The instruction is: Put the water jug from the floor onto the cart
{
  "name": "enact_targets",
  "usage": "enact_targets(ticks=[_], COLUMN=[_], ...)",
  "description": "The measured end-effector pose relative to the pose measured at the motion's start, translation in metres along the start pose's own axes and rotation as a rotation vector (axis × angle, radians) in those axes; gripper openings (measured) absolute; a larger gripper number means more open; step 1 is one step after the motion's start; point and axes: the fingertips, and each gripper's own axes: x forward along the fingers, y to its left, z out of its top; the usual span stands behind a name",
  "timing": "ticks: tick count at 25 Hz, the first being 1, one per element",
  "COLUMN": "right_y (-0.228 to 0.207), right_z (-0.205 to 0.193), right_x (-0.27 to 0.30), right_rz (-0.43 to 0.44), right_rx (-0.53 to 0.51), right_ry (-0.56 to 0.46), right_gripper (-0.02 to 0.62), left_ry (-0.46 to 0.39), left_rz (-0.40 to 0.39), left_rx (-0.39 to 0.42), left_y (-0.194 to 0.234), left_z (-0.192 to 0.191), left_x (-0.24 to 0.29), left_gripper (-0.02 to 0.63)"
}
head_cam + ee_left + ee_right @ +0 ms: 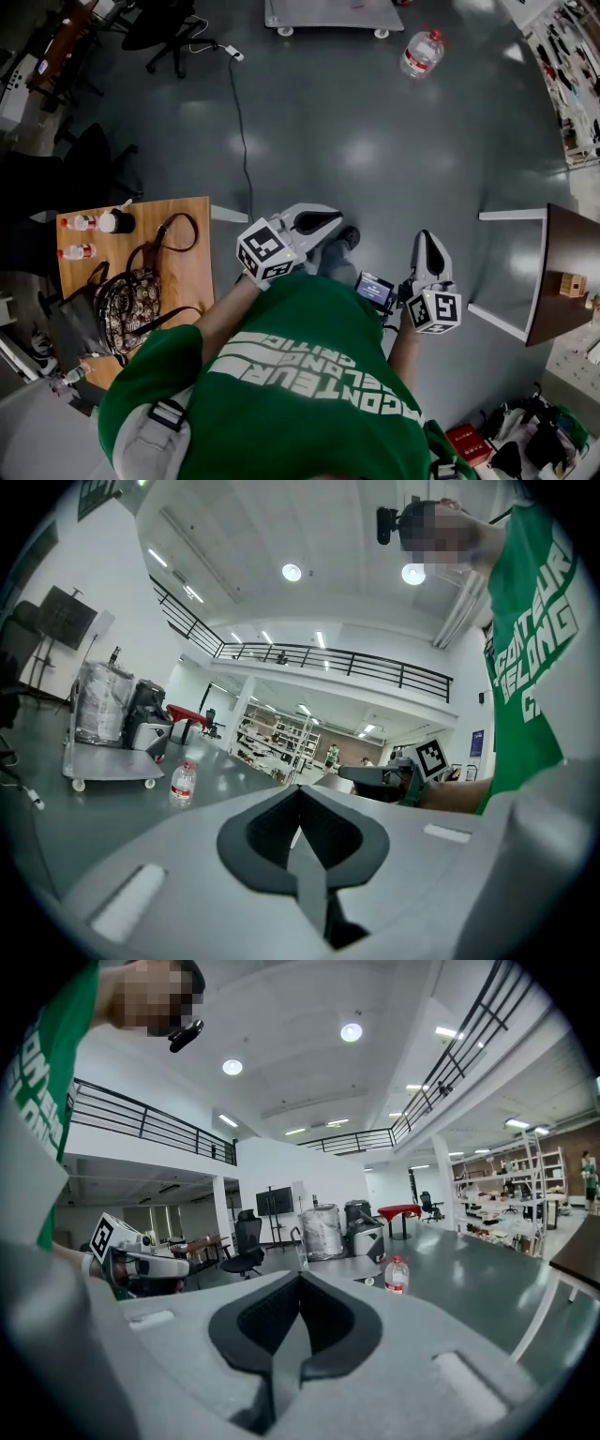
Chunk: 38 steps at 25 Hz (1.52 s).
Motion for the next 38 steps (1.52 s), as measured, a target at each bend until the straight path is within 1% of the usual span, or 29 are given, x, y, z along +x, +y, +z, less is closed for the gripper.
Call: enact_targets(ticks=[7,16,21,29,38], right_y=[-0.036,-0.087,-0.117,-0.161,-0.186], right_z=[0.008,0.024,0.031,0.038,0.029], right_x=[0.023,0.054,0.064,0.060,0.052], right_rz=[0.018,0.037,0.032,0.002,-0.020], right_rx=[0.014,0.020,0.015,0.020,0.043], right_ry=[-0.003,-0.010,-0.020,-0.045,-0.024], right_gripper=[-0.008,-0.008,-0.008,-0.008,-0.008], left_ry=[0.013,0.036,0.043,0.060,0.086], left_rz=[0.038,0.023,0.023,0.011,-0.008], left_rx=[-0.003,0.005,0.018,0.035,0.018], left_y=[0.019,0.029,0.036,0.034,0.026], left_z=[0.010,0.025,0.032,0.036,0.029], left_x=[0.030,0.089,0.120,0.156,0.179], left_gripper=[0.012,0.012,0.012,0.012,0.012])
